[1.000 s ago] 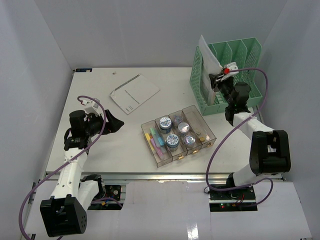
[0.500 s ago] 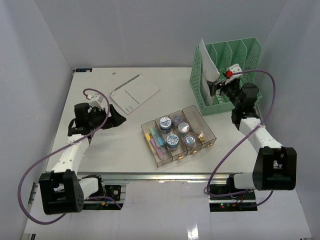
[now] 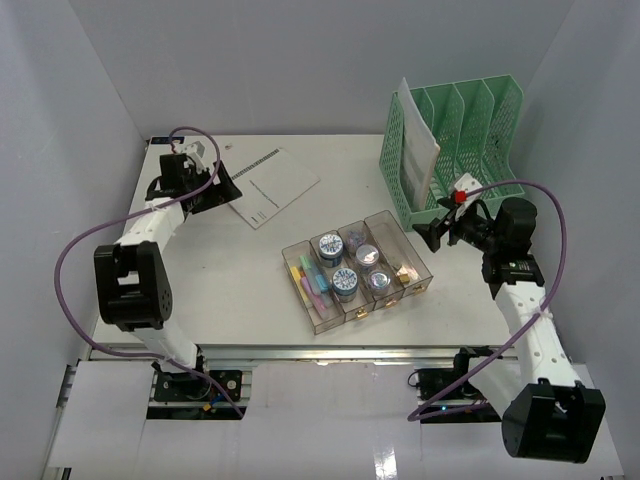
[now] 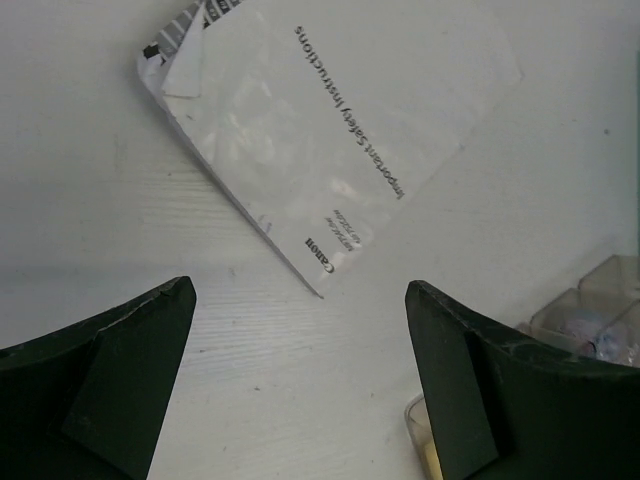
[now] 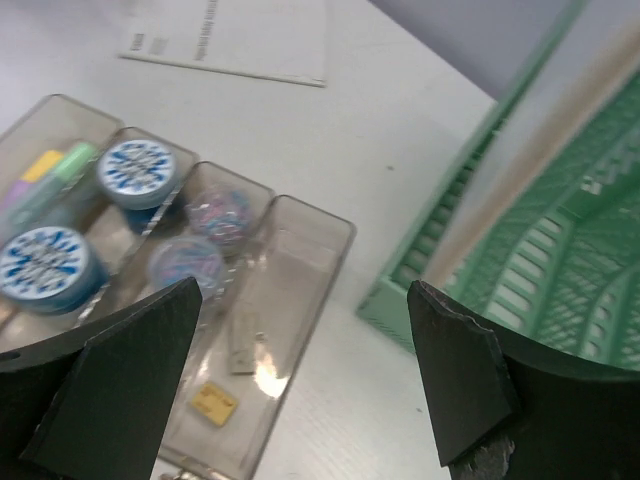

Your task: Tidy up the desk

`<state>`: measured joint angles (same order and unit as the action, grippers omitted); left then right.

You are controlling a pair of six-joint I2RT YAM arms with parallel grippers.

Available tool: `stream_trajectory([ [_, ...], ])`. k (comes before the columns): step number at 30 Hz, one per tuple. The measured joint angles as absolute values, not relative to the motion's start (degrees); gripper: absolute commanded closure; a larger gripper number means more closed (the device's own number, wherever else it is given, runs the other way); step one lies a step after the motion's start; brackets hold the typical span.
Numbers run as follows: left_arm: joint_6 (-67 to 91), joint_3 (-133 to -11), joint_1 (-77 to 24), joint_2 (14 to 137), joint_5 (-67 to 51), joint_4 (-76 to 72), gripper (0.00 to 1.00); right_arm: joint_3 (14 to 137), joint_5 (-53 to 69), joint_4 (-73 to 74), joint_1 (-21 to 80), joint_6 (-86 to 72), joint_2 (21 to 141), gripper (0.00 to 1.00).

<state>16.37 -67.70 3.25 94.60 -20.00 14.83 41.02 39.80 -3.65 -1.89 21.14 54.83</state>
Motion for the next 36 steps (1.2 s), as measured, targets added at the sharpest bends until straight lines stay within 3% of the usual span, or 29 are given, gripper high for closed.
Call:
stream_trajectory([
  [9,18.0,-85.6,3.7,114.6,-16.1,17.7,0.09,36.7,58.9,3.6,-1.9,20.2,52.5,0.10],
  [16,17.2,-97.8,5.1,125.7,-16.4,20.3,0.09,34.7,63.5,4.5,-1.9,19.9,53.5,0.10],
  [29,18.5,-101.8,7.5,132.3,-28.9,19.6,0.34,34.7,64.3,4.5,-1.9,20.1,54.7,0.10],
  [32,19.1,-100.2,7.5,132.3,-32.3,18.4,0.47,34.7,64.2,4.5,-1.9,20.1,54.7,0.10],
  [36,20.4,-97.7,7.6,132.3,-36.3,17.5,0.83,34.7,64.2,4.5,-1.9,20.2,54.7,0.10],
])
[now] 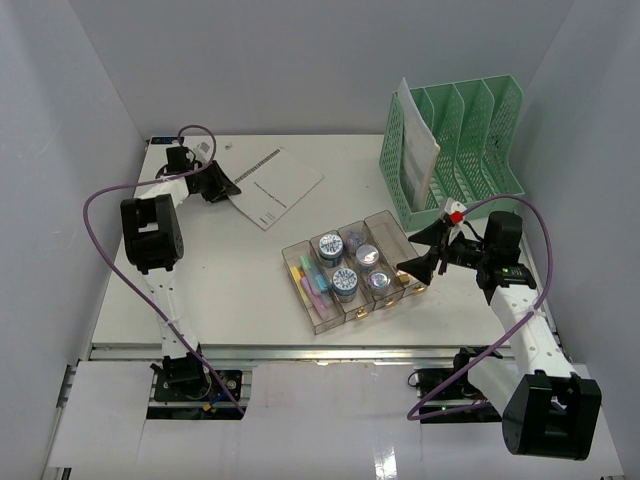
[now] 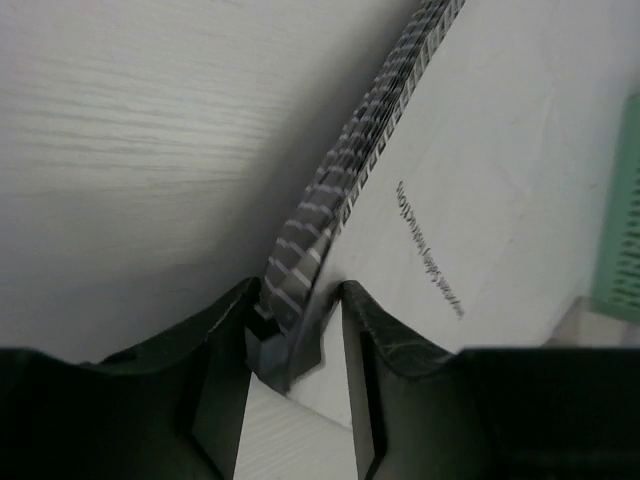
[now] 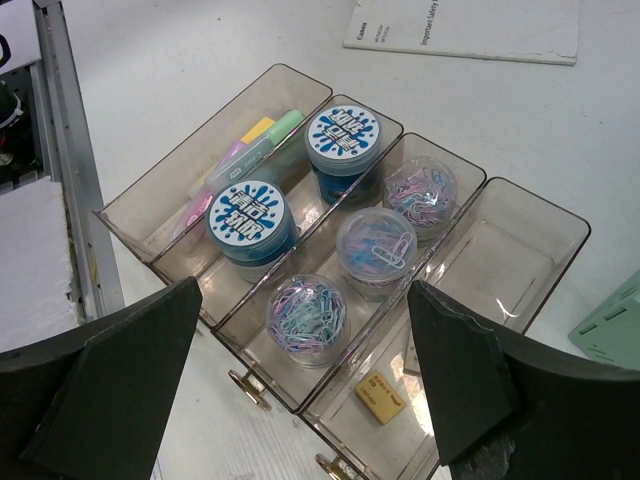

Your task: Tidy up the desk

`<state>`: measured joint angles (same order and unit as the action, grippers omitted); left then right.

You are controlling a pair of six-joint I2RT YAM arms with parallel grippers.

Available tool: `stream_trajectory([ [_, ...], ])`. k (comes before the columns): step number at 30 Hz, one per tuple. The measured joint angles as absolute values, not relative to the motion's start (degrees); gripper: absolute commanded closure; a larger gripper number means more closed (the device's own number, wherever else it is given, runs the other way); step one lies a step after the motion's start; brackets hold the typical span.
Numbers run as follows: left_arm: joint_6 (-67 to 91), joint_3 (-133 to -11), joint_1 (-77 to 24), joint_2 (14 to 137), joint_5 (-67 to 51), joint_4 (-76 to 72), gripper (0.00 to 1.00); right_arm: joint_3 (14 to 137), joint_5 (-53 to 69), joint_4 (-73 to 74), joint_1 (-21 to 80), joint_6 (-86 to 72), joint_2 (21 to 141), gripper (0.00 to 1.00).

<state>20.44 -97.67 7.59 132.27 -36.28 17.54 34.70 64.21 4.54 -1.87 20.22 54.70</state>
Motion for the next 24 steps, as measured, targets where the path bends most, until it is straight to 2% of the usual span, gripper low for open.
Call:
stream_trajectory([
  [2,21.3,-96.3,7.6,132.2,-38.2,17.4,0.93,34.7,64.2,4.5,-1.9,20.4,54.7,0.09],
  [5,23.1,-94.0,7.6,131.6,-40.5,15.8,0.99,33.7,64.2,3.5,-1.8,20.1,54.6,0.08],
  [8,25.3,-90.7,7.6,129.5,-41.7,14.7,1.00,33.0,63.2,3.3,-0.5,20.3,55.3,0.08],
  [11,28.2,-87.9,7.6,127.7,-43.4,14.2,1.00,35.4,58.5,5.5,6.4,23.2,58.9,0.07],
  [16,36.4,-82.1,7.6,123.0,-46.7,11.5,1.00,48.0,45.6,9.8,21.2,29.0,69.6,0.06],
  [20,43.1,-77.1,7.7,118.1,-49.0,7.6,1.00,63.4,35.7,11.5,28.8,31.0,80.8,0.08],
  [24,50.4,-72.7,7.8,114.3,-51.8,1.7,1.00,72.4,26.2,8.9,35.6,32.0,90.3,0.10],
])
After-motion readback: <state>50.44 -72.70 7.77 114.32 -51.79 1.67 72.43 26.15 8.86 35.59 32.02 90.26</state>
